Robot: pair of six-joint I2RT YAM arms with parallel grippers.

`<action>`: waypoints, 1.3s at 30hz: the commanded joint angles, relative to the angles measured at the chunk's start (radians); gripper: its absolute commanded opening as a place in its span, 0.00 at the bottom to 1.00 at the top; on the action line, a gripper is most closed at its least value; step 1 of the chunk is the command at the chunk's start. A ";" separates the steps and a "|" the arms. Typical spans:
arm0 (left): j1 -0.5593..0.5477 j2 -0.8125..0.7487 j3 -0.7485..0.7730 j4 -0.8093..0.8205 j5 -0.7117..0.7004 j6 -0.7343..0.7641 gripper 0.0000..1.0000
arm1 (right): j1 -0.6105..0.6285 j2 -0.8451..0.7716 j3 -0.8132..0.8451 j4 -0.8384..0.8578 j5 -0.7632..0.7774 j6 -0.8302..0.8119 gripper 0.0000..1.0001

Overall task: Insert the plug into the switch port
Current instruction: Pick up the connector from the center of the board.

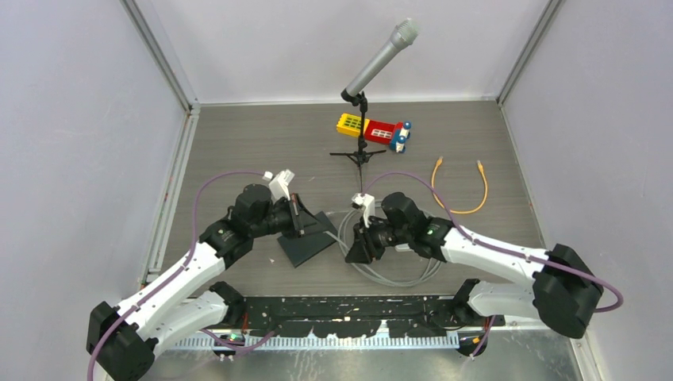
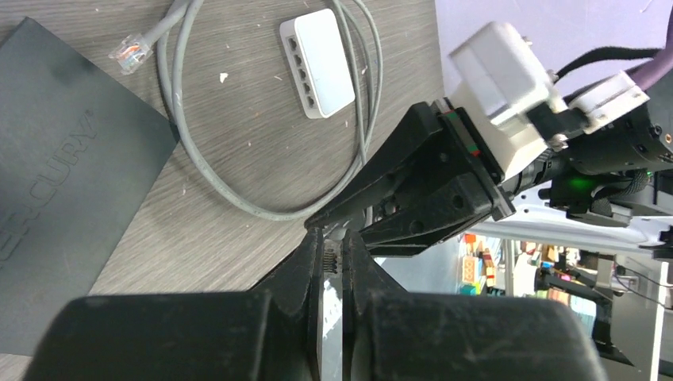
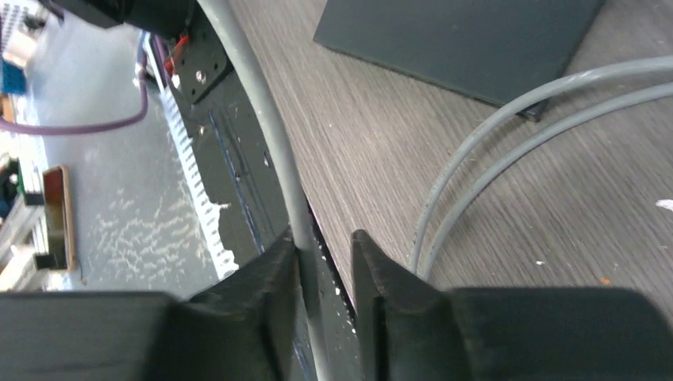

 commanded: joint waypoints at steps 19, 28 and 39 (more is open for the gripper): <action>0.001 -0.029 0.014 0.033 0.005 -0.064 0.00 | 0.122 -0.089 -0.164 0.638 0.258 -0.218 0.49; 0.001 -0.034 0.018 0.034 0.012 -0.072 0.00 | 0.121 -0.048 -0.160 0.691 0.303 -0.241 0.25; 0.002 -0.133 0.106 -0.040 -0.025 -0.012 0.99 | 0.122 -0.202 -0.129 0.519 0.354 -0.207 0.00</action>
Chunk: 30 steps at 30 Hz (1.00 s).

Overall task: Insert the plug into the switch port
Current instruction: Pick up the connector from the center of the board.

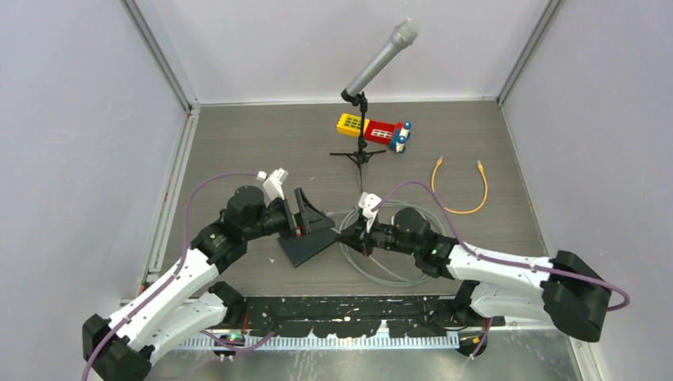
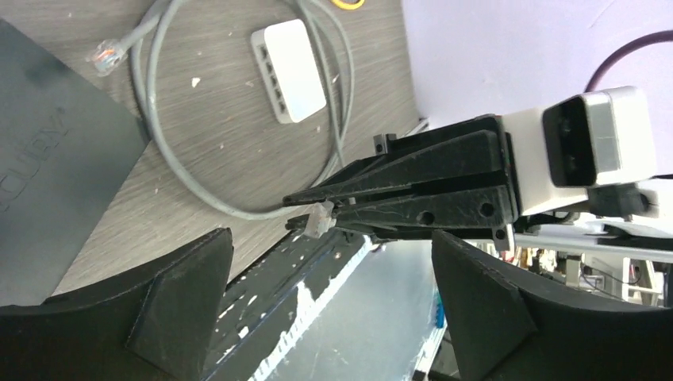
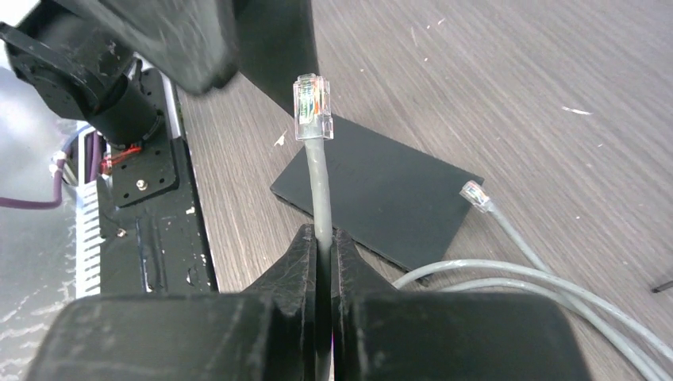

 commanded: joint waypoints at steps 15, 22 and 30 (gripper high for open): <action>0.001 -0.211 0.230 -0.353 -0.397 0.340 1.00 | 0.000 -0.729 0.229 -0.572 0.028 0.002 0.00; 0.002 -0.144 0.172 -0.269 -0.376 0.404 1.00 | -0.001 -0.790 0.344 -0.707 0.025 -0.092 0.00; 0.002 -0.059 0.135 -0.154 -0.338 0.469 1.00 | -0.001 -0.874 0.447 -0.778 0.004 -0.166 0.01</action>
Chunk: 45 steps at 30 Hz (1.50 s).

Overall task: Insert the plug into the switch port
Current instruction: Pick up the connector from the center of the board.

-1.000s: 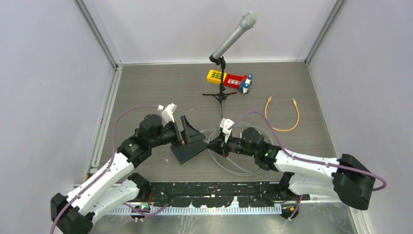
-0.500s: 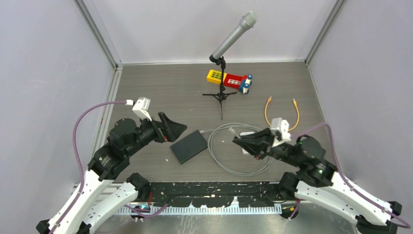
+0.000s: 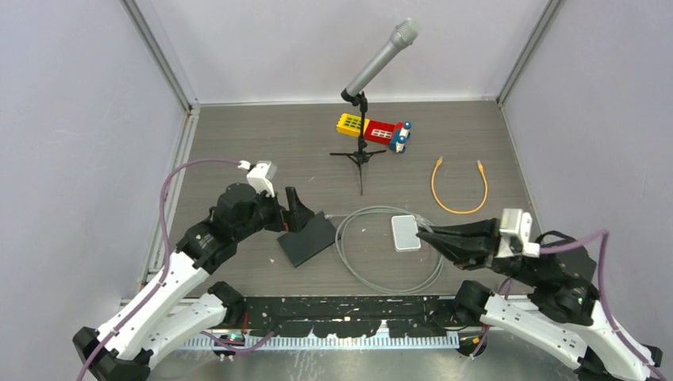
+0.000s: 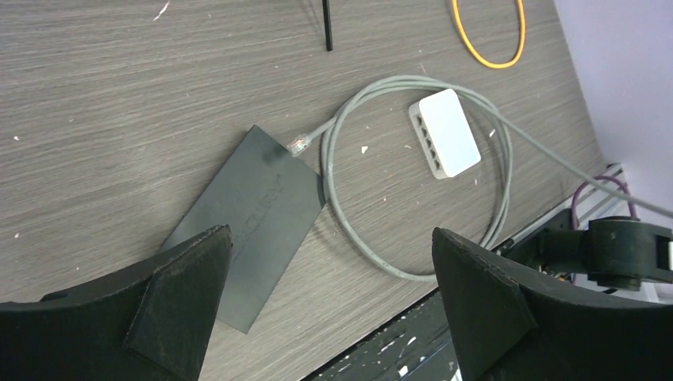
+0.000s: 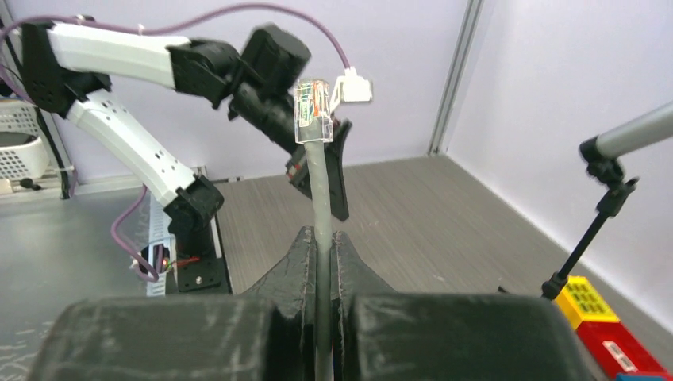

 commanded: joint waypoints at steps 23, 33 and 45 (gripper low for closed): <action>0.001 0.229 0.020 0.220 0.066 0.094 1.00 | 0.003 -0.242 0.051 0.145 0.020 -0.027 0.00; 0.001 0.243 0.045 0.266 0.160 0.065 1.00 | 0.033 -0.276 0.098 0.075 0.035 -0.022 0.01; 0.002 0.069 0.302 0.334 0.380 0.024 1.00 | 0.033 0.139 0.198 -0.260 0.189 -0.069 0.01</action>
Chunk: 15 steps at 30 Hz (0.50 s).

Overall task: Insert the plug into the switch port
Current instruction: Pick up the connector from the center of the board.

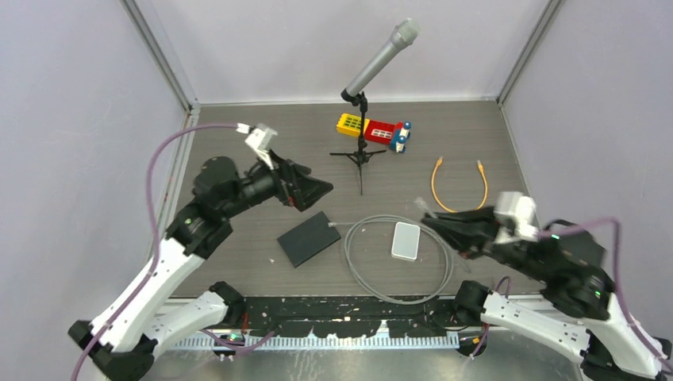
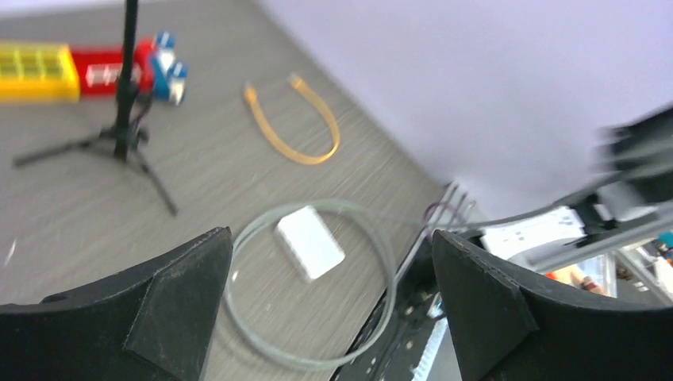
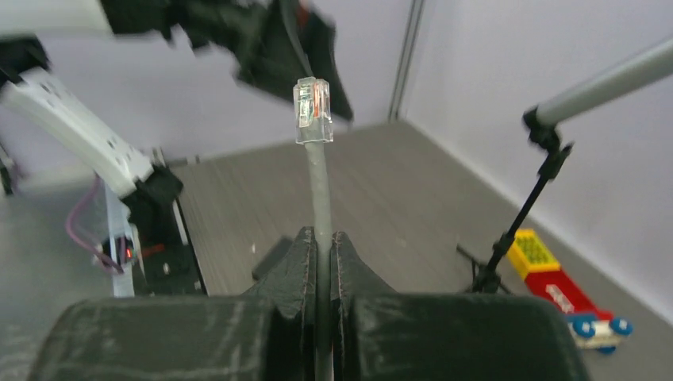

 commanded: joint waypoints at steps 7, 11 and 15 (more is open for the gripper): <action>0.002 -0.175 0.064 0.130 0.118 -0.186 1.00 | 0.005 0.294 -0.035 -0.035 -0.017 -0.029 0.00; 0.001 -0.139 0.035 0.154 0.191 -0.256 0.96 | 0.006 0.357 -0.066 0.092 -0.087 -0.029 0.00; 0.000 -0.117 -0.029 0.258 0.244 -0.357 0.90 | 0.006 0.393 -0.081 0.186 -0.115 -0.017 0.00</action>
